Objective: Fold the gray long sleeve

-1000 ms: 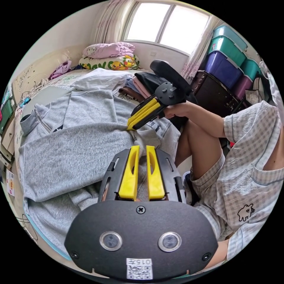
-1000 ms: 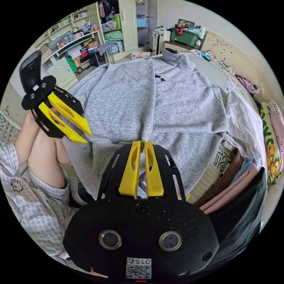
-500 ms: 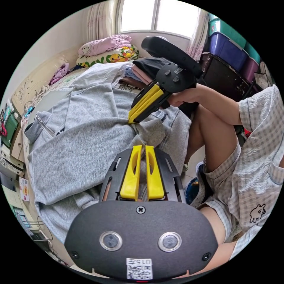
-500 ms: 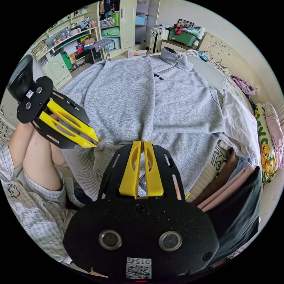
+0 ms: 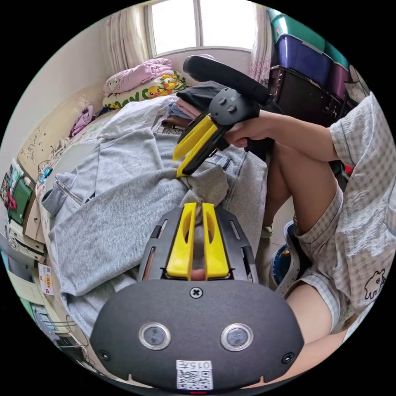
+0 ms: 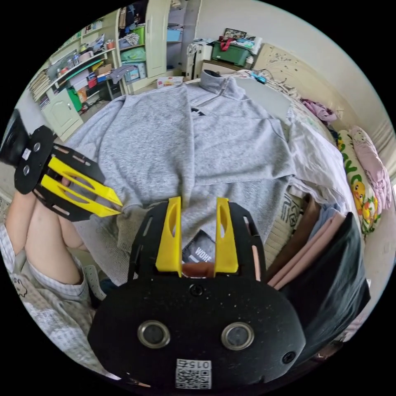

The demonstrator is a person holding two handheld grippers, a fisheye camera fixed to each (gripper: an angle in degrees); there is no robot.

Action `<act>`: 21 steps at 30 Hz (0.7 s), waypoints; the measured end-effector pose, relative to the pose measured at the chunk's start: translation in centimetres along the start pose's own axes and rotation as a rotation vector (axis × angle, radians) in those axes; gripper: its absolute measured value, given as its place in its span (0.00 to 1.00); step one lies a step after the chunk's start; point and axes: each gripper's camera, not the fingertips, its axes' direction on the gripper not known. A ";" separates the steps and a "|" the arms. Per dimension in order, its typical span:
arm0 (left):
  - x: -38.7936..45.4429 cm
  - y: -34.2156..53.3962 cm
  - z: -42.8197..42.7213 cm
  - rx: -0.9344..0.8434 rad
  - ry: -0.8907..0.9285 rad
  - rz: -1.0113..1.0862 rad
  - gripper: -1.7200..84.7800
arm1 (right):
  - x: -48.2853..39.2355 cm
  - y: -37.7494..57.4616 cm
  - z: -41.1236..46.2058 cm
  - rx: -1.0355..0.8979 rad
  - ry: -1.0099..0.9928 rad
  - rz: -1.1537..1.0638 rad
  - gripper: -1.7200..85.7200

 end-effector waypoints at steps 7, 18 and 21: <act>0.0 5.3 -7.5 0.299 -0.020 -0.011 0.07 | 0.7 3.5 -5.1 0.185 0.184 0.075 0.21; -1.2 15.7 -14.8 0.853 -0.124 -0.155 0.31 | 5.1 15.8 -16.9 0.930 0.002 0.190 0.33; -1.0 17.4 -15.8 0.905 -0.163 -0.181 0.35 | 5.8 20.0 -18.9 1.194 0.032 0.195 0.36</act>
